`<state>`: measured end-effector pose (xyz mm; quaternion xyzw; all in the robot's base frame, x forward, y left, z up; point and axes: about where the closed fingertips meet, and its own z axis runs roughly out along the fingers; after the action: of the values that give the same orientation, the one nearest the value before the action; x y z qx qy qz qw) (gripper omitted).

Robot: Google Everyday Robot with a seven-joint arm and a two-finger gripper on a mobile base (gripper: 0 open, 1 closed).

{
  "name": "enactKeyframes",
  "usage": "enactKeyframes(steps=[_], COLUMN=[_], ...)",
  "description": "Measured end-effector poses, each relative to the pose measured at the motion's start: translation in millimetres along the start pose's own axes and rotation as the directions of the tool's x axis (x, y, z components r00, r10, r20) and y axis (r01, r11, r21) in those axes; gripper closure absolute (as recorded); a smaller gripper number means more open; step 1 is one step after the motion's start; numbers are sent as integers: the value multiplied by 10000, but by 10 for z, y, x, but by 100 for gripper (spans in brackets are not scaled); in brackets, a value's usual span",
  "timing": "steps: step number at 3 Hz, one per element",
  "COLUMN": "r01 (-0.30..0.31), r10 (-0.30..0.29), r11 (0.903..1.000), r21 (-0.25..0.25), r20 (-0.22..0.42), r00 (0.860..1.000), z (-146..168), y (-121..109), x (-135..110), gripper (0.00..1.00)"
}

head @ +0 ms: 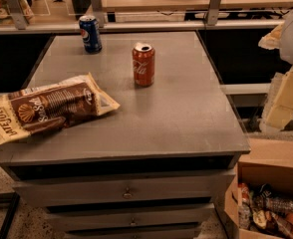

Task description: Pick coke can

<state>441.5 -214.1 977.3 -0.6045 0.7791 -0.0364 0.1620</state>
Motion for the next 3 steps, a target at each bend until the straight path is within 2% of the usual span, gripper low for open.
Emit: enactKeyframes(steps=[1, 2, 3], r01=[0, 231, 766], r10=[0, -218, -673], r11=[10000, 9996, 9960], r21=[2, -174, -466], r20=[1, 732, 1762], r00=[10000, 9971, 9820], z=[0, 120, 350], y=[0, -163, -450], x=[0, -237, -708], gripper=[0, 0, 0])
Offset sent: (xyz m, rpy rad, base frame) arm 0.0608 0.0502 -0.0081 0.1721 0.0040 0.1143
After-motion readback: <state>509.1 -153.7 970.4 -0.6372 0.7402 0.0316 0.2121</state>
